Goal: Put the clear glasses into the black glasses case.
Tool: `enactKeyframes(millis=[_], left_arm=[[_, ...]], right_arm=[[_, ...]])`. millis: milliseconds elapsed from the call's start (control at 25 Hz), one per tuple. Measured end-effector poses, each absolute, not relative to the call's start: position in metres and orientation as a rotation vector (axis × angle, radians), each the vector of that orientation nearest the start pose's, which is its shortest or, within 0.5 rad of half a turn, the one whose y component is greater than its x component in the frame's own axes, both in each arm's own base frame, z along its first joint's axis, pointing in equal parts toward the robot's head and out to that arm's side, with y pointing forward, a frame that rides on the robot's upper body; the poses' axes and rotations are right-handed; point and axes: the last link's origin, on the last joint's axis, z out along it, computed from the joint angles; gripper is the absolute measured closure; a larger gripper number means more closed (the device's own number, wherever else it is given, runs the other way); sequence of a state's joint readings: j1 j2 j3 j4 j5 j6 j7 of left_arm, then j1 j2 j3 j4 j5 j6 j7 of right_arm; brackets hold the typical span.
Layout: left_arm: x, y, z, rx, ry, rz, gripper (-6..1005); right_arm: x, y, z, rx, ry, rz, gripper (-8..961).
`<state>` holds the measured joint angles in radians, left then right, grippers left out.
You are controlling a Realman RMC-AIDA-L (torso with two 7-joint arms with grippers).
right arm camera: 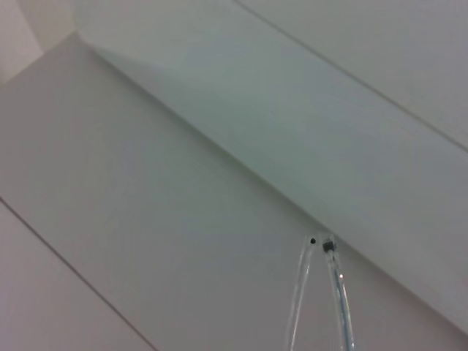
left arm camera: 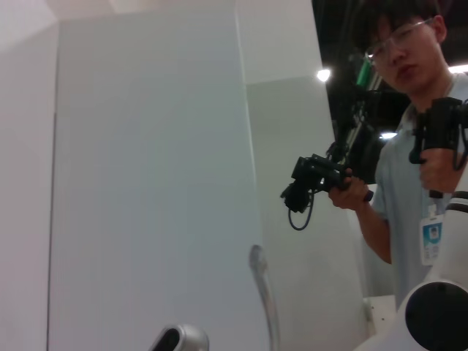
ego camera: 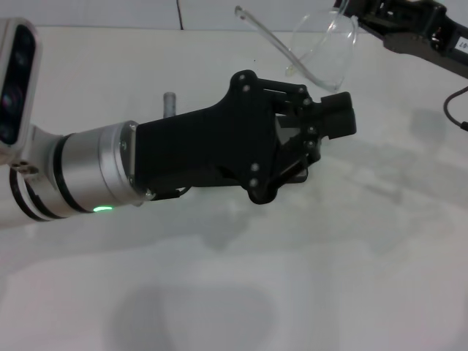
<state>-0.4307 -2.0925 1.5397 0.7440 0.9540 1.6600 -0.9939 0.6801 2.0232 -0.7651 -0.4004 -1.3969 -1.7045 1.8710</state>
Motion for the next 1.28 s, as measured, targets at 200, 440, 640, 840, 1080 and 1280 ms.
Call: enactKeyframes(millis=[200,440,640,840,1080,1280], left_arm=[[-0.136,0.283,-0.028,-2.632,0.129,-1.585,911],[-0.136,0.285,-0.029,-2.629,0.121,-1.583,911],[-0.136,0.286,-0.028,-2.62,0.118,-1.58,911],[-0.137,0.288,-0.028,-2.616,0.109,-1.569,911],[-0.137,0.29,-0.029,-2.613,0.094,-1.551,910],[-0.138,0.291,-0.029,-2.616,0.077,-1.545,910]], right_arm=[[0.173,0.361,0.023,-2.537,1.192,1.641,868],[0.163,0.358,0.013,-2.669,1.103,1.555,867],[0.157,0.356,0.008,-2.745,0.997,1.504,867],[0.153,0.353,0.01,-2.804,0.869,1.47,867],[0.148,0.346,0.014,-2.855,0.76,1.504,866],[0.146,0.344,0.015,-2.872,0.734,1.517,865]])
